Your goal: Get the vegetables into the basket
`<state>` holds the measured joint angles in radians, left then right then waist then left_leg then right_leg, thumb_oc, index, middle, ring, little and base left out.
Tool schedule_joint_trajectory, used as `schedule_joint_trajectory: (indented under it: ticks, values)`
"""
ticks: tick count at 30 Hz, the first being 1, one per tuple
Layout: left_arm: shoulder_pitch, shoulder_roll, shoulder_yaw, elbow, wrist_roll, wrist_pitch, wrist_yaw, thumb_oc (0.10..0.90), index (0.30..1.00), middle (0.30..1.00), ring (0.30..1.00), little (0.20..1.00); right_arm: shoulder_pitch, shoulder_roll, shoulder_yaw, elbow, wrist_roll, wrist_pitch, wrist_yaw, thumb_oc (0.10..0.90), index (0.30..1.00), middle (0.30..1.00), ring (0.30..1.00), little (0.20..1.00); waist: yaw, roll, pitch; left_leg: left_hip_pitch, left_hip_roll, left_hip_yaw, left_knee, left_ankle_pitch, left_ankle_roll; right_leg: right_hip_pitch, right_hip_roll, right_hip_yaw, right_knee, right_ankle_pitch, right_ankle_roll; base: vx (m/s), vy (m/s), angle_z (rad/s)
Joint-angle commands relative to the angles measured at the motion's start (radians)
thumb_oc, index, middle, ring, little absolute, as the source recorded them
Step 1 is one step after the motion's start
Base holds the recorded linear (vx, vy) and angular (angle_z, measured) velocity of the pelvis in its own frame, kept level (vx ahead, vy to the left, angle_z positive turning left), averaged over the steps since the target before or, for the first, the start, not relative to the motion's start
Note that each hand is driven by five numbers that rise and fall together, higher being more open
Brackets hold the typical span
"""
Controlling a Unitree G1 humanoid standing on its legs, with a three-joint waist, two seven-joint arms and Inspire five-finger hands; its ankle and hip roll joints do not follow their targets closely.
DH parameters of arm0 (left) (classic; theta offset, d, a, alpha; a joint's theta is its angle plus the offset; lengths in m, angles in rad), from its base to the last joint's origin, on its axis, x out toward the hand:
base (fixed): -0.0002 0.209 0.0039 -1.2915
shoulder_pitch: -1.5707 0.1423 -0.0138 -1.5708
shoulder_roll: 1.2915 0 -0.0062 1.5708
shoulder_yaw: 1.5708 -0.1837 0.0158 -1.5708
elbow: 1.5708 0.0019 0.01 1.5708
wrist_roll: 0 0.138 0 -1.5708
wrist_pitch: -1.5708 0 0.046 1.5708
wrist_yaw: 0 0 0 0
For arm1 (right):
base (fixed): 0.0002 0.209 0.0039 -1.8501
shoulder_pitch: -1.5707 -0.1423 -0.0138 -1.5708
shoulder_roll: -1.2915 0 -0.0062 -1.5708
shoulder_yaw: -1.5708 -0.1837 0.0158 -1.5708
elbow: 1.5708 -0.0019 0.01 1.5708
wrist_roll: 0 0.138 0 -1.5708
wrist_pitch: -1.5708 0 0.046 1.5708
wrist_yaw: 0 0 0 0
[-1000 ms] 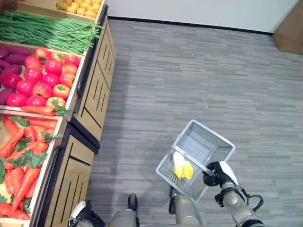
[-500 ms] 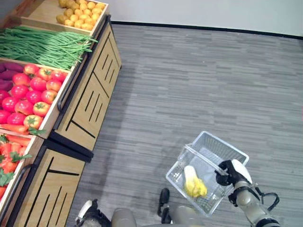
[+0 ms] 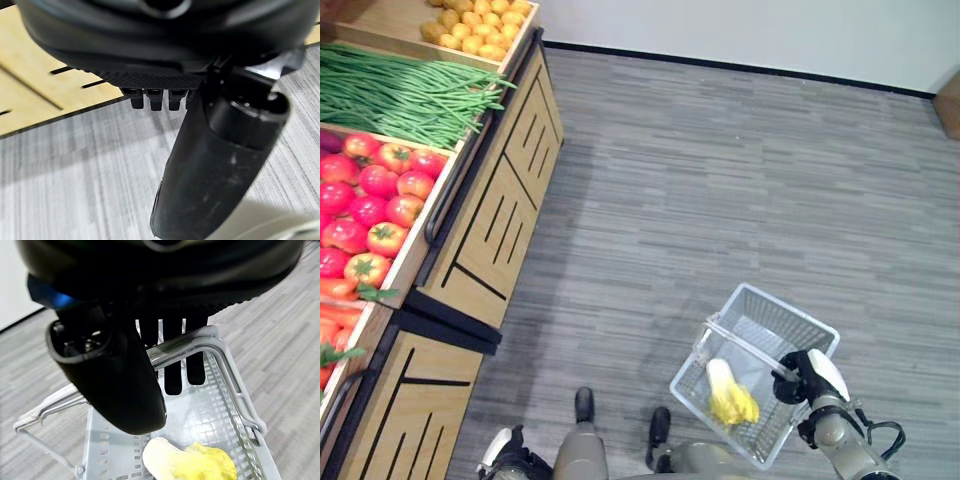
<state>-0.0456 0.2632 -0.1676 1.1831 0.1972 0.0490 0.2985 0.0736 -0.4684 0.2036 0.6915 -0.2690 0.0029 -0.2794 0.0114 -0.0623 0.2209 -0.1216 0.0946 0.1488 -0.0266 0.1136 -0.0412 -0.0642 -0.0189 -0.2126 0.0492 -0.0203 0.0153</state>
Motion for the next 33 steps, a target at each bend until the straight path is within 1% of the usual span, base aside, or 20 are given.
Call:
schedule_joint_trajectory:
  ticks: [1, 3, 4, 7, 8, 9, 12, 14, 17, 19, 21, 22, 23, 25, 26, 27, 29, 30, 31, 33]
  values:
    - [-0.011, 0.07, -0.015, -0.004, 0.013, -0.012, 0.02, 0.9, 1.0, 1.0, 1.0, 1.0, -0.061, -0.039, -0.05, -0.086, -0.012, -0.048, -0.052, 0.4, 0.3, 0.3, 0.3, 0.3, 0.02, -0.045, -0.021, -0.041, -0.012, 0.008, 0.154, -0.116, 0.015, 0.009, -0.157, 0.081, 0.07, 0.035, 0.146, 0.13, 0.2, -0.05]
    - [-0.016, 0.079, -0.013, 0.003, 0.017, -0.01, 0.022, 0.9, 1.0, 1.0, 1.0, 1.0, -0.068, -0.031, -0.047, -0.084, -0.009, -0.048, -0.053, 0.4, 0.3, 0.3, 0.3, 0.3, 0.02, -0.054, -0.021, -0.038, -0.024, 0.016, 0.164, -0.132, 0.026, 0.004, -0.166, 0.089, 0.084, 0.06, 0.158, 0.09, 0.161, -0.04]
    - [-0.015, 0.086, -0.009, 0.006, 0.021, -0.008, 0.02, 0.9, 1.0, 1.0, 1.0, 1.0, -0.073, -0.027, -0.042, -0.085, -0.01, -0.047, -0.05, 0.4, 0.3, 0.3, 0.3, 0.3, 0.021, -0.062, -0.02, -0.035, -0.031, 0.017, 0.164, -0.14, 0.034, -0.002, -0.171, 0.094, 0.096, 0.088, 0.167, 0.04, 0.082, -0.08]
    - [-0.014, 0.093, -0.007, 0.005, 0.021, -0.008, 0.02, 0.9, 1.0, 1.0, 1.0, 1.0, -0.075, -0.023, -0.038, -0.079, -0.011, -0.047, -0.048, 0.4, 0.3, 0.3, 0.3, 0.3, 0.024, -0.066, -0.02, -0.03, -0.04, 0.017, 0.16, -0.145, 0.043, -0.01, -0.178, 0.098, 0.11, 0.113, 0.174, 0.07, 0.133, -0.02]
    - [-0.01, 0.097, -0.003, -0.001, 0.017, -0.009, 0.018, 0.9, 1.0, 1.0, 1.0, 1.0, -0.078, -0.019, -0.036, -0.074, -0.011, -0.046, -0.043, 0.4, 0.3, 0.3, 0.3, 0.3, 0.026, -0.069, -0.02, -0.024, -0.052, 0.014, 0.15, -0.146, 0.054, -0.019, -0.185, 0.103, 0.137, 0.14, 0.181, 0.06, 0.133, -0.01]
    - [-0.01, 0.097, -0.003, -0.001, 0.017, -0.009, 0.018, 0.9, 1.0, 1.0, 1.0, 1.0, -0.078, -0.019, -0.036, -0.074, -0.011, -0.046, -0.043, 0.4, 0.3, 0.3, 0.3, 0.3, 0.026, -0.069, -0.02, -0.023, -0.052, 0.014, 0.15, -0.146, 0.054, -0.02, -0.185, 0.104, 0.137, 0.14, 0.181, 0.06, 0.141, 0.02]
    - [-0.002, 0.1, -0.004, -0.018, 0.01, -0.009, 0.012, 0.9, 1.0, 1.0, 1.0, 1.0, -0.097, -0.009, -0.025, -0.061, -0.007, -0.042, -0.039, 0.4, 0.3, 0.3, 0.3, 0.3, 0.034, -0.056, -0.014, 0.0, -0.069, -0.001, 0.117, -0.146, 0.081, -0.056, -0.189, 0.099, 0.254, 0.168, 0.18, 0.07, 0.192, 0.02]
    - [0.003, 0.099, -0.006, -0.013, 0.013, -0.01, 0.008, 0.9, 1.0, 1.0, 1.0, 1.0, -0.104, -0.005, -0.02, -0.054, -0.006, -0.045, -0.038, 0.4, 0.3, 0.3, 0.3, 0.3, 0.034, -0.05, -0.011, 0.017, -0.078, -0.011, 0.111, -0.149, 0.092, -0.069, -0.178, 0.111, 0.324, 0.178, 0.175, 0.08, 0.146, 0.1]
    - [0.009, 0.097, -0.003, -0.014, 0.011, -0.008, 0.004, 0.9, 1.0, 1.0, 1.0, 1.0, -0.106, -0.002, -0.011, -0.063, -0.009, -0.046, -0.03, 0.4, 0.3, 0.3, 0.3, 0.3, 0.032, -0.045, -0.007, 0.046, -0.088, -0.021, 0.1, -0.157, 0.1, -0.096, -0.17, 0.115, 0.367, 0.185, 0.167, 0.1, 0.087, 0.25]
    - [0.007, 0.093, 0.0, -0.019, -0.002, -0.011, 0.006, 0.9, 1.0, 1.0, 1.0, 1.0, -0.111, -0.007, 0.001, -0.071, -0.015, -0.049, -0.024, 0.4, 0.3, 0.3, 0.3, 0.3, 0.023, -0.034, 0.0, 0.077, -0.094, -0.048, 0.083, -0.156, 0.098, -0.162, -0.135, 0.13, 0.339, 0.169, 0.151, 0.15, 0.029, 0.19]
    - [0.001, 0.092, -0.001, -0.007, -0.004, -0.011, 0.008, 0.9, 1.0, 1.0, 1.0, 1.0, -0.118, -0.011, 0.005, -0.074, -0.012, -0.053, -0.026, 0.4, 0.3, 0.3, 0.3, 0.3, 0.013, -0.033, 0.01, 0.09, -0.1, -0.074, 0.084, -0.162, 0.092, -0.191, -0.127, 0.142, 0.277, 0.158, 0.15, 0.12, -0.045, 0.39]
    - [0.001, 0.092, 0.0, -0.007, -0.004, -0.011, 0.008, 0.9, 1.0, 1.0, 1.0, 1.0, -0.118, -0.011, 0.005, -0.073, -0.012, -0.053, -0.026, 0.4, 0.3, 0.3, 0.3, 0.3, 0.011, -0.032, 0.011, 0.092, -0.098, -0.077, 0.085, -0.165, 0.092, -0.188, -0.126, 0.139, 0.277, 0.156, 0.15, 0.16, -0.092, 0.54]
    - [-0.006, 0.089, -0.003, -0.001, -0.002, -0.013, 0.009, 0.9, 1.0, 1.0, 1.0, 1.0, -0.129, -0.016, 0.009, -0.08, -0.007, -0.054, -0.031, 0.4, 0.3, 0.3, 0.3, 0.3, 0.002, -0.035, 0.019, 0.104, -0.107, -0.105, 0.09, -0.178, 0.082, -0.198, -0.131, 0.153, 0.175, 0.162, 0.158, 0.16, -0.094, 0.55]
    - [-0.009, 0.087, -0.001, 0.009, 0.001, -0.013, 0.008, 0.9, 1.0, 1.0, 1.0, 1.0, -0.138, -0.019, 0.012, -0.08, -0.006, -0.054, -0.034, 0.4, 0.3, 0.3, 0.3, 0.3, -0.008, -0.04, 0.02, 0.116, -0.116, -0.134, 0.094, -0.189, 0.074, -0.223, -0.129, 0.194, 0.1, 0.187, 0.171, 0.19, -0.1, 0.66]
    - [-0.009, 0.086, -0.001, 0.009, 0.001, -0.013, 0.008, 0.9, 1.0, 1.0, 1.0, 1.0, -0.138, -0.019, 0.013, -0.08, -0.006, -0.054, -0.034, 0.4, 0.3, 0.3, 0.3, 0.3, -0.009, -0.037, 0.021, 0.118, -0.113, -0.135, 0.096, -0.192, 0.074, -0.22, -0.127, 0.192, 0.099, 0.186, 0.171, 0.24, -0.103, 0.62]
    - [-0.006, 0.084, 0.007, 0.017, -0.004, -0.015, 0.007, 0.9, 1.0, 1.0, 1.0, 1.0, -0.137, -0.025, 0.016, -0.093, -0.009, -0.054, -0.029, 0.4, 0.3, 0.3, 0.3, 0.3, -0.019, -0.038, 0.021, 0.135, -0.122, -0.17, 0.103, -0.207, 0.066, -0.235, -0.126, 0.232, 0.062, 0.21, 0.18, 0.24, -0.104, 0.58]
    - [-0.004, 0.08, 0.014, 0.019, -0.013, -0.016, 0.007, 0.9, 1.0, 1.0, 1.0, 1.0, -0.134, -0.031, 0.017, -0.092, -0.011, -0.053, -0.027, 0.4, 0.3, 0.3, 0.3, 0.3, -0.025, -0.039, 0.018, 0.148, -0.131, -0.213, 0.12, -0.221, 0.059, -0.238, -0.116, 0.273, 0.047, 0.215, 0.182, 0.27, -0.139, 0.7]
    - [-0.003, 0.077, 0.018, 0.029, -0.018, -0.017, 0.008, 0.9, 1.0, 1.0, 1.0, 1.0, -0.133, -0.032, 0.018, -0.09, -0.012, -0.053, -0.025, 0.4, 0.3, 0.3, 0.3, 0.3, -0.027, -0.039, 0.016, 0.153, -0.135, -0.235, 0.129, -0.228, 0.057, -0.239, -0.108, 0.274, 0.058, 0.214, 0.18, 0.27, -0.178, 1.35]
    - [0.005, 0.072, 0.023, 0.034, -0.019, -0.015, 0.008, 0.9, 1.0, 1.0, 1.0, 1.0, -0.125, -0.035, 0.013, -0.092, -0.014, -0.053, -0.024, 0.4, 0.3, 0.3, 0.3, 0.3, -0.021, -0.044, 0.006, 0.163, -0.138, -0.253, 0.136, -0.239, 0.051, -0.216, -0.108, 0.252, 0.052, 0.192, 0.173, 0.26, -0.214, 1.49]
    - [0.01, 0.068, 0.032, 0.049, -0.027, -0.012, 0.01, 0.9, 1.0, 1.0, 1.0, 1.0, -0.128, -0.04, 0.017, -0.087, -0.015, -0.054, -0.021, 0.4, 0.3, 0.3, 0.3, 0.3, -0.016, -0.042, -0.007, 0.171, -0.126, -0.275, 0.15, -0.235, 0.04, -0.203, -0.093, 0.233, 0.068, 0.171, 0.161, 0.23, -0.229, 0.75]
